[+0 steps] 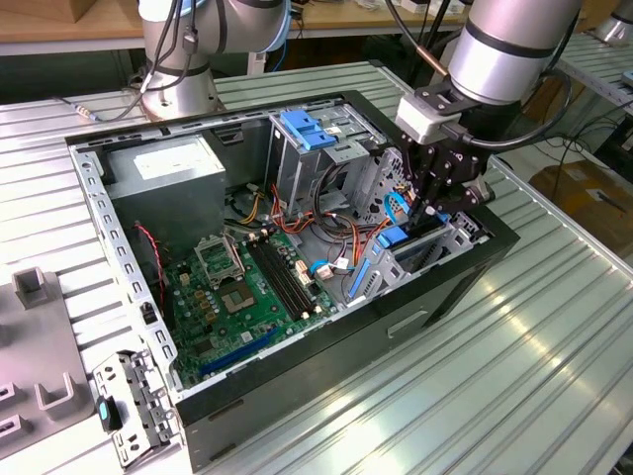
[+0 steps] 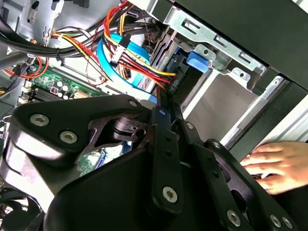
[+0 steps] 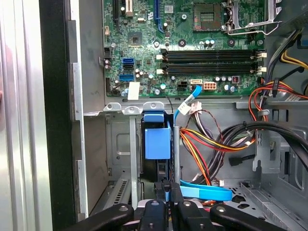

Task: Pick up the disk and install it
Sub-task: 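Insert the second disk wire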

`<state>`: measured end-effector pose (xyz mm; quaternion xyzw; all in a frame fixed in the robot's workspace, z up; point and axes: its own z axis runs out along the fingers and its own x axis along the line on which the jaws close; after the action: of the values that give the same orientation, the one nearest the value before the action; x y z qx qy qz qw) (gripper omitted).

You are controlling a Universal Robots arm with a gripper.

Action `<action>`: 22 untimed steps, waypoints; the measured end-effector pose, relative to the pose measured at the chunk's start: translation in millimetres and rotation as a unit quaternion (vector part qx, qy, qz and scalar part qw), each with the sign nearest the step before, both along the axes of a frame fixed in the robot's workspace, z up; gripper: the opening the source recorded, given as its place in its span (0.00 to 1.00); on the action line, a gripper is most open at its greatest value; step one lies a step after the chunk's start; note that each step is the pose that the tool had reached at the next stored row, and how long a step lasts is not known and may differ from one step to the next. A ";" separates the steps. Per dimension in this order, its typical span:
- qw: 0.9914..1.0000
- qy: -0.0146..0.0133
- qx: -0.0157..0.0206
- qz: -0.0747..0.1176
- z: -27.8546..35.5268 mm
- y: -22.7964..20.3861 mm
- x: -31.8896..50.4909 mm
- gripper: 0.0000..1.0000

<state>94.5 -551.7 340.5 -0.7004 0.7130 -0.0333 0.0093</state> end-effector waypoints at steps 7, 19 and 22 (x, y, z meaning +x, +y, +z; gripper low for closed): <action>1.000 0.000 0.000 0.000 2.2 0.1 0.1 0.24; 1.000 0.000 0.000 0.000 14.7 0.3 0.1 0.11; 1.000 0.000 0.000 0.000 14.8 0.3 0.1 0.11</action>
<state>94.7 -551.5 355.3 -0.7003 0.7130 -0.0333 0.0093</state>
